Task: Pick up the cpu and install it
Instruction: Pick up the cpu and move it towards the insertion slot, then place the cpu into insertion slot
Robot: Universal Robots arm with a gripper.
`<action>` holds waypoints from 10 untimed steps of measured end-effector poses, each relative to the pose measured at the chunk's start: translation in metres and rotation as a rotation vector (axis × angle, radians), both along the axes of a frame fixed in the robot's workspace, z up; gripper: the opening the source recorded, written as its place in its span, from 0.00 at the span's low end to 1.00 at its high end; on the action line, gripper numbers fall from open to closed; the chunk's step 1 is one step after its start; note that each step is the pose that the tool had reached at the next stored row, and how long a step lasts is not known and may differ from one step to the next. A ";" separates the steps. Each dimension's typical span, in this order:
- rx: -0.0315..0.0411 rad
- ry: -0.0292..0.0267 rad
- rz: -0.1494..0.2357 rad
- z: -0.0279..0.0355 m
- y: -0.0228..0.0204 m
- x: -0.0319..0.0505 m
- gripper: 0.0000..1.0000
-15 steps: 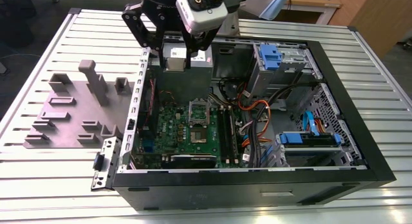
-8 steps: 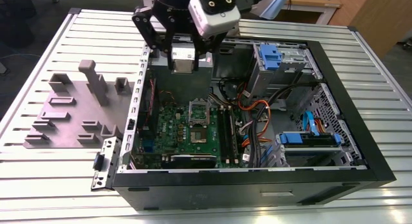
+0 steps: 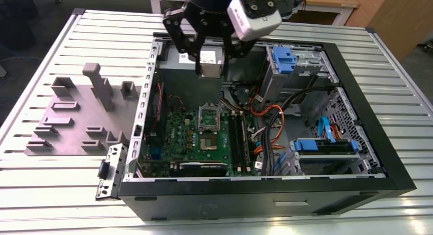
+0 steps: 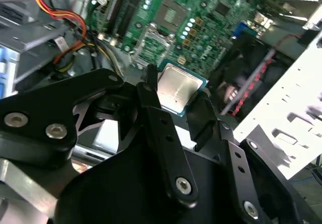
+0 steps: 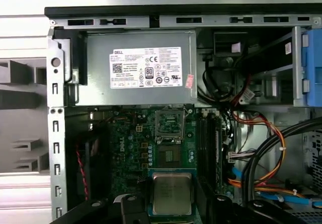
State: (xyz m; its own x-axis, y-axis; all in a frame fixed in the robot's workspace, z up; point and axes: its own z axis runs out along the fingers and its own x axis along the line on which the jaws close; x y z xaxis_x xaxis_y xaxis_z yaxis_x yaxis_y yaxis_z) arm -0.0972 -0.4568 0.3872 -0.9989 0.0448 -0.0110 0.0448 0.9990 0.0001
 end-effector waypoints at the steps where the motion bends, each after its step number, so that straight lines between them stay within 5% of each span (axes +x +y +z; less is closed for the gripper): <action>1: -0.0001 0.0000 0.000 -0.0001 0.0000 0.0037 0.47; 5: -0.0001 0.0000 -0.001 -0.0002 0.0000 0.0168 0.47; 10: -0.0002 0.0000 -0.001 -0.0003 0.0000 0.0195 0.47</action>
